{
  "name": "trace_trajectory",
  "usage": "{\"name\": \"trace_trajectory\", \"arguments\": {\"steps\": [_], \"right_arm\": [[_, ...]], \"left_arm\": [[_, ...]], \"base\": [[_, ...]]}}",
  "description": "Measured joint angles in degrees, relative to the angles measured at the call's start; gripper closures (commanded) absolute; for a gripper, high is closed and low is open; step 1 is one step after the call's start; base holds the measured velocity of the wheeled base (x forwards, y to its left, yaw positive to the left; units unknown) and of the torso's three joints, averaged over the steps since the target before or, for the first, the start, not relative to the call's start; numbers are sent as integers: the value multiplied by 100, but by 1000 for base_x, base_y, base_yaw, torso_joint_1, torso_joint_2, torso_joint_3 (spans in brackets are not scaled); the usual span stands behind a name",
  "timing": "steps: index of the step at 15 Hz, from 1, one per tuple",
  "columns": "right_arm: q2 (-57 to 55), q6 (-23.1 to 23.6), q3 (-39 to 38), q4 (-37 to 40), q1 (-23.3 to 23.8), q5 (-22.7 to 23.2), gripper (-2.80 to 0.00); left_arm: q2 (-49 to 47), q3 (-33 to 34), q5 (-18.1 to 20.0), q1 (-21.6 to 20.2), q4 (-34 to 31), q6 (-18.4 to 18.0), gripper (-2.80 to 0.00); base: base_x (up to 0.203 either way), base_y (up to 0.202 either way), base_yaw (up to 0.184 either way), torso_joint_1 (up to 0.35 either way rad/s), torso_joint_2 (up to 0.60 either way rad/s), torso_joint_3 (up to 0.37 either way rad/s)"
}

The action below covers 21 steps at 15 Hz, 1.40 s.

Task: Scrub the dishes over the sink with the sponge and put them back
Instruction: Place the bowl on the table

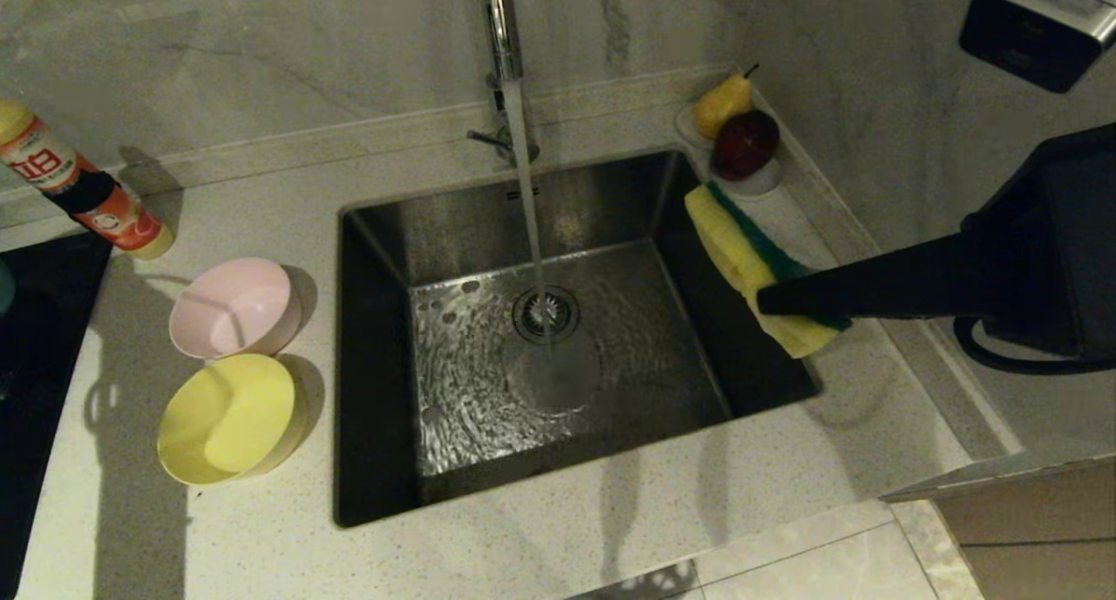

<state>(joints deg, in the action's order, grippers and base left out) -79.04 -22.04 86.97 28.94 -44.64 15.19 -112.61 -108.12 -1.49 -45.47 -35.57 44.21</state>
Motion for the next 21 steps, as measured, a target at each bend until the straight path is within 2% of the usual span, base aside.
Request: {"name": "trace_trajectory", "arguments": {"steps": [5,12,13,18,21], "right_arm": [[22,2,43,-2,2,-1,0],[66,9,-4,-2,0,0,0],[63,13,-6,0,2,0,0],[90,5,-6,0,2,-1,0],[116,7,16,-2,-6,0,0]], "left_arm": [[-524,-237,30,-159,93,10,0],[-794,-268,200,-224,144,17,0],[-810,-268,211,-226,129,12,-280],[-757,-265,225,-235,145,6,-280],[-360,-268,469,-242,82,2,-280]], "base": [[0,0,0,0,0,0],[0,0,0,0,0,0],[0,0,0,0,0,0],[0,0,0,0,0,0],[0,0,0,0,0,0]]}}
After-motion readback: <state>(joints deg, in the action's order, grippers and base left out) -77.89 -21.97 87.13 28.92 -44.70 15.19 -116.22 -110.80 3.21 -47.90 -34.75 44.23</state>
